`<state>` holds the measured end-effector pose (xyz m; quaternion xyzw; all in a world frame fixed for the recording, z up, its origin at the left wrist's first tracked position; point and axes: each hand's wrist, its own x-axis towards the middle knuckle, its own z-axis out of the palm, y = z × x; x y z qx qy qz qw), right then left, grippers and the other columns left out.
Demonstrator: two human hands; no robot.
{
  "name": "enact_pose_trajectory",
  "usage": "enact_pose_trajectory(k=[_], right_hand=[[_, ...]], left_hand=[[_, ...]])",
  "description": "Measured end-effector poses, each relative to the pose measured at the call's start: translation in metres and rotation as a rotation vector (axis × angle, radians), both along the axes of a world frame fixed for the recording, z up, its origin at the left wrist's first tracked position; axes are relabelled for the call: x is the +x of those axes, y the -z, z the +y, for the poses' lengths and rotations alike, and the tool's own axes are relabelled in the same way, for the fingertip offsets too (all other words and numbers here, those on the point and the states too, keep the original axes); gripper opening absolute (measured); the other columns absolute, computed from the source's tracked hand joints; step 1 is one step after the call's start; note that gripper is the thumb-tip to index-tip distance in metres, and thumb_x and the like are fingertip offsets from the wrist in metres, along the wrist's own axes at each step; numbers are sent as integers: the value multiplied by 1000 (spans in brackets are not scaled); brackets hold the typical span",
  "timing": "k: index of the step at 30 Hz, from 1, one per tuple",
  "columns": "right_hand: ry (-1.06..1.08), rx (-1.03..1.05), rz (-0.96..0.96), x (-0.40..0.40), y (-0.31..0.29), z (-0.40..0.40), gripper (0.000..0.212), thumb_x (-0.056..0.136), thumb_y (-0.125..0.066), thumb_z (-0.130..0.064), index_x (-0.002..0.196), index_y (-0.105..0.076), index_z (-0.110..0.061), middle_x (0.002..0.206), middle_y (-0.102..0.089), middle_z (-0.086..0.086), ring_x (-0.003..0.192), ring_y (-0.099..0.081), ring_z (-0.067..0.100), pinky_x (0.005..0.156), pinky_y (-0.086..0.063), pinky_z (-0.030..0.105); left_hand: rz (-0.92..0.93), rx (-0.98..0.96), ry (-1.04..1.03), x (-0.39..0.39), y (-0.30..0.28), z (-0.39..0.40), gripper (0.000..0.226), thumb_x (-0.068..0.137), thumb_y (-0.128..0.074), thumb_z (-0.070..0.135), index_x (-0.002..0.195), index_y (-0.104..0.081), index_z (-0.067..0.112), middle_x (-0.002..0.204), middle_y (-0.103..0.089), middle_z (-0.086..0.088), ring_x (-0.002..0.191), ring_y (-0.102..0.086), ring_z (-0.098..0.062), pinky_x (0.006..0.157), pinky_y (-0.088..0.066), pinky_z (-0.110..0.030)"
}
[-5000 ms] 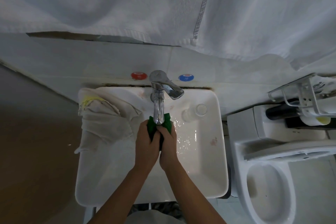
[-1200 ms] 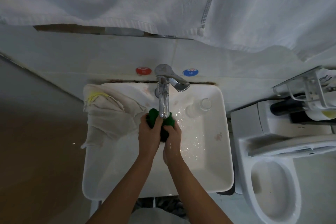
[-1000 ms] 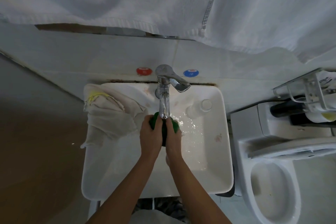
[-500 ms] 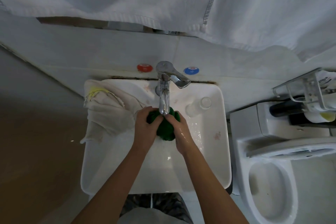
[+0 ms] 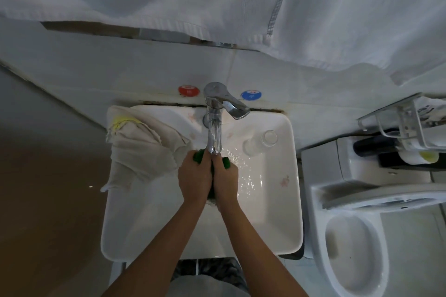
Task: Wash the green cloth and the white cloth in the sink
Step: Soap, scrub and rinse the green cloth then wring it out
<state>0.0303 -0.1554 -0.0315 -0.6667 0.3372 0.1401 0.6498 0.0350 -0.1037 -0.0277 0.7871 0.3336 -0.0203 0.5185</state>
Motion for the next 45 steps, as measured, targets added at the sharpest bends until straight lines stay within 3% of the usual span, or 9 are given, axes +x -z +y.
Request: enact_pose_trajectory(k=[13,16,21,25,28,30,36,42,45], right_hand=[[29,-98,-211,0,0,-1,26,96,-54,-24,71,-55,-17,65,-55,-2,60,-51,9,61,-47,31],[110,155,-35,3,1,-2,26,93,-50,-46,90,-60,-23,92,-62,2,89,-61,16,84,-54,41],[-59,221,199,7,1,-17,41,94,-46,-57,108,-63,-23,105,-70,8,94,-68,21,78,-56,32],[-174,251,104,1,-4,-28,27,94,-58,-40,93,-67,-14,86,-71,12,78,-69,28,79,-57,46],[-152,241,-3,-2,-6,-34,6,91,-63,-15,96,-65,-12,88,-70,12,84,-68,28,74,-58,37],[-111,215,-65,-3,-5,-36,21,87,-59,-1,101,-61,-16,98,-68,11,92,-66,26,76,-58,34],[-84,247,-140,-9,-3,-30,40,60,-59,-8,96,-67,-25,103,-66,9,99,-62,25,79,-57,34],[-26,186,-167,-12,-1,-4,12,96,-57,-24,99,-63,-15,93,-66,3,88,-65,16,84,-54,35],[110,156,-103,-8,2,2,24,90,-65,-27,72,-65,-12,68,-61,8,67,-61,21,67,-53,39]], left_hand=[[-117,-217,-40,7,-7,0,24,92,-58,17,69,-52,13,65,-55,-2,59,-54,-13,59,-47,-27],[-101,-336,-105,10,-14,4,9,90,-62,16,87,-56,10,81,-62,-4,75,-62,-16,70,-53,-30],[-67,-560,-99,3,-16,12,27,82,-56,-8,105,-55,7,97,-62,-8,87,-62,-19,63,-51,-19],[-68,-624,41,-3,-13,23,46,76,-43,-19,112,-54,8,102,-60,-7,91,-59,-19,59,-52,-17],[-64,-687,194,-10,-11,30,56,69,-53,-2,123,-51,16,109,-61,3,98,-60,-10,68,-52,-17],[-20,-722,244,-11,-10,30,55,76,-58,8,127,-49,25,114,-61,7,103,-60,-9,73,-52,-21],[61,-507,131,-6,-8,21,30,97,-49,37,123,-53,23,110,-63,4,99,-61,-9,79,-54,-28],[10,-260,-43,-14,1,-3,31,93,-53,43,104,-53,14,88,-64,-2,79,-64,-15,66,-51,-29],[-15,-215,-99,-18,1,-7,25,92,-56,40,90,-57,15,77,-63,2,71,-62,-12,62,-49,-25]])
